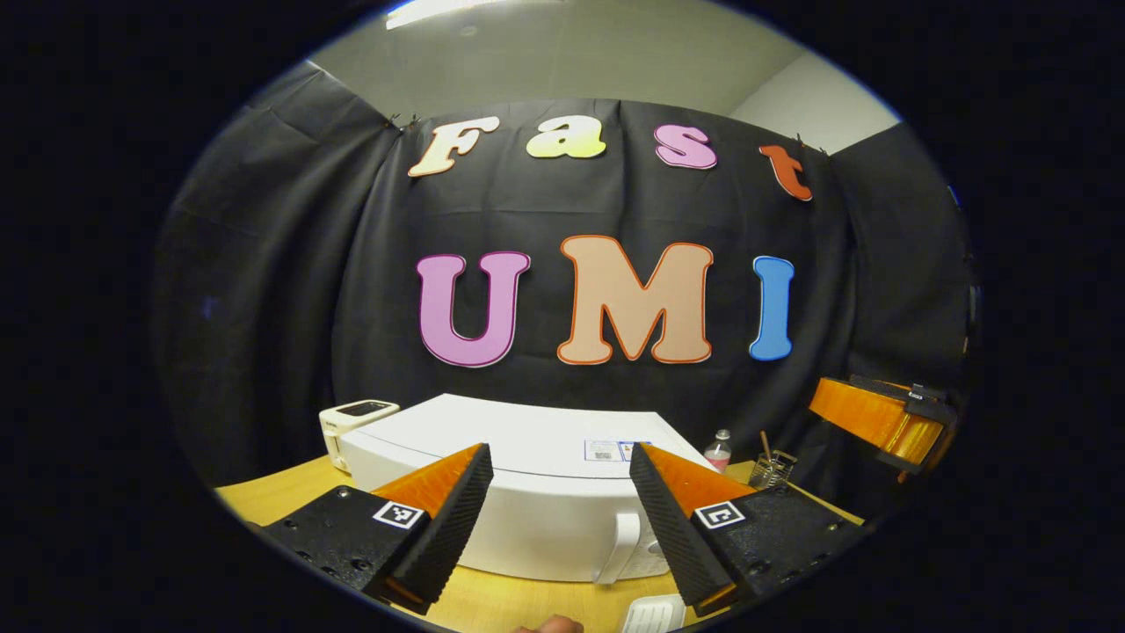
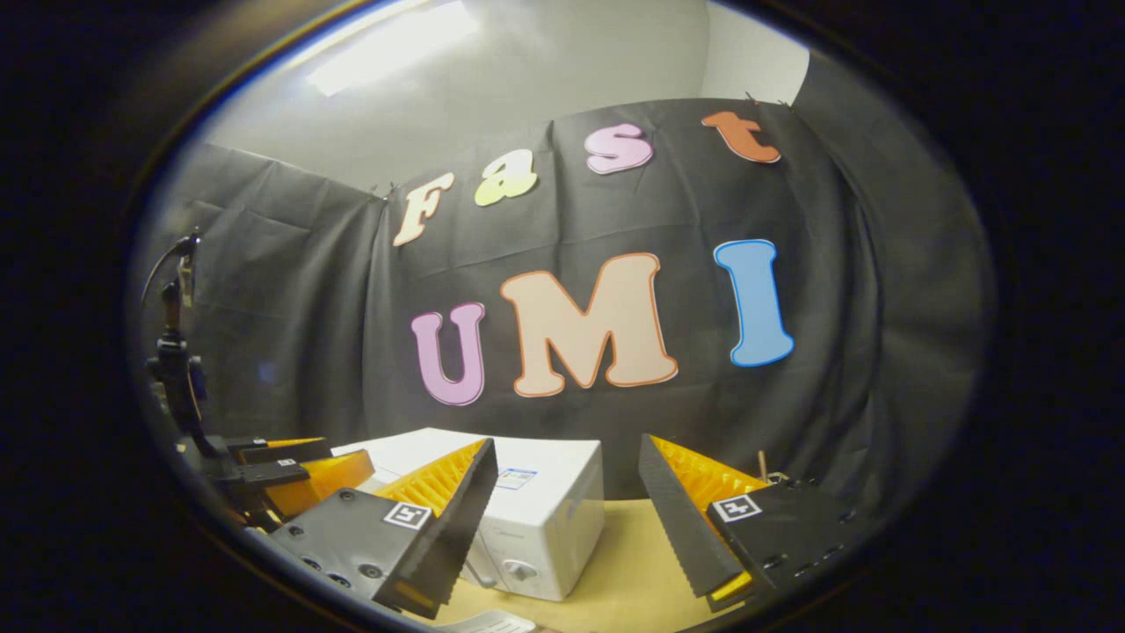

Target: Open the microwave oven with the left hand, put the food in, and close the microwave oven.

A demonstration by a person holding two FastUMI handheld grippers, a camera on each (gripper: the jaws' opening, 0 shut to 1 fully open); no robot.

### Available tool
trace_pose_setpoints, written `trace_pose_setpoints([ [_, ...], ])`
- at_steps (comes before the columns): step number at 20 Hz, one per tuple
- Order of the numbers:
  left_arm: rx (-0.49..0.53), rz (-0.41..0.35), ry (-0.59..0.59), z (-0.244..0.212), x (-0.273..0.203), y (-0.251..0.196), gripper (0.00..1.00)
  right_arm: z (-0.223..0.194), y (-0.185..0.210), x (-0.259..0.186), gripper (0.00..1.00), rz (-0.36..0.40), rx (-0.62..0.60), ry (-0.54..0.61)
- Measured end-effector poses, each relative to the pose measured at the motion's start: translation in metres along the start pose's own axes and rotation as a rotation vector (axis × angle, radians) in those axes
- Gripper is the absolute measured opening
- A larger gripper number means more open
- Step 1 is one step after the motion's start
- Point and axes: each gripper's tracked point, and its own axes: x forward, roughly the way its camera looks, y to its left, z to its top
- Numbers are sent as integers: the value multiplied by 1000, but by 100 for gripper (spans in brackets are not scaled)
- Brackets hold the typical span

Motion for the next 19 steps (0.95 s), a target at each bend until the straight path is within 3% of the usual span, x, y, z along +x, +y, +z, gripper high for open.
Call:
trace_pose_setpoints([
  [4, 12, 21, -6, 2, -3, 7, 96, -3, 2, 1, 91, -3, -29, 9],
  [5, 13, 30, -3, 1, -2, 10, 96, -3, 1, 1, 99, -6, -36, 10],
  [18, 27, 115, 7, -8, 2, 34, 96, -2, -5, 0, 99, -21, -33, 12],
  [19, 27, 123, 4, -8, 2, 37, 96, -2, -6, 0, 91, -22, -32, 13],
])
